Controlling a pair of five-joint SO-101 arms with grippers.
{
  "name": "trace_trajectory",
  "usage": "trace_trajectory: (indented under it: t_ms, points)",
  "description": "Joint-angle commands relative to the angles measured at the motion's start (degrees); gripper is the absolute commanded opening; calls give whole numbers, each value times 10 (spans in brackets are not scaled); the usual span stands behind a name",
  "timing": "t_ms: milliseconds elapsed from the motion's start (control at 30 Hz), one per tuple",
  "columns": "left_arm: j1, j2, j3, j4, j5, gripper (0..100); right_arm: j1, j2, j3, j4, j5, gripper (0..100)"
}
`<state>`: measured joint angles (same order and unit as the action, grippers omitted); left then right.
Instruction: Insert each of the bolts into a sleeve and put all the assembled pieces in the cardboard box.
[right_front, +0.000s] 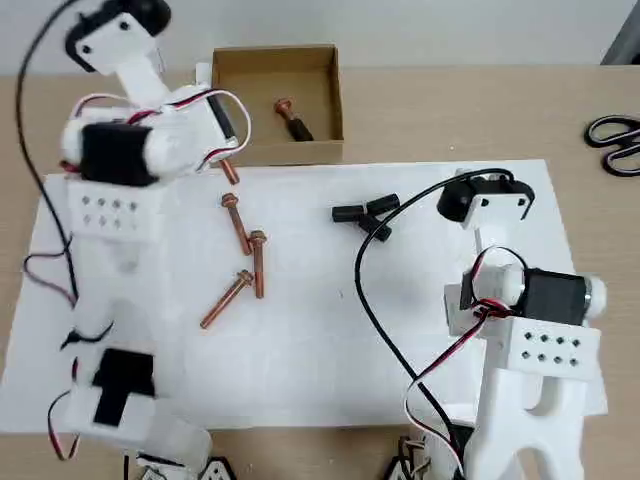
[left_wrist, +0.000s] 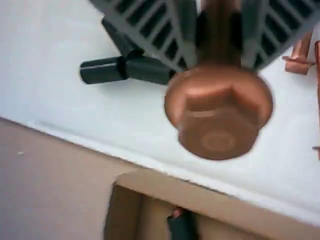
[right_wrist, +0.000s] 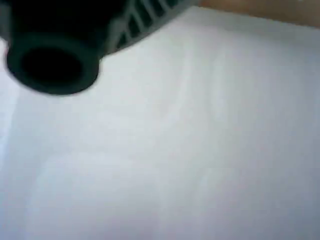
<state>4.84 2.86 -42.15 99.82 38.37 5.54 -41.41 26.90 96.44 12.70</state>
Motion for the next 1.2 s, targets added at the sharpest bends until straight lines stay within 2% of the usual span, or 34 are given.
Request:
trace_trajectory:
  t_ms: [0, 167, 333, 533, 767, 900, 1167]
  points:
    - [5, -63, -22, 7, -5, 6, 1, -15, -7, -36, -7, 4]
    - [5, -101, -22, 7, -5, 6, 1, -15, -8, -78, -8, 4]
    - [5, -134, -22, 7, -20, 6, -2, -15, -7, -135, -55, 4]
    - [2, -196, -12, 7, -61, 6, -70, -15, -6, -166, -96, 4]
    - [2, -316, 122, 6, -70, 6, -162, -15, -7, -167, -199, 4]
    - [2, -391, 225, 4, -69, 6, -182, -15, -7, -170, -204, 4]
    - [6, -526, 402, -77, -69, 6, -251, -53, -3, -176, -205, 4]
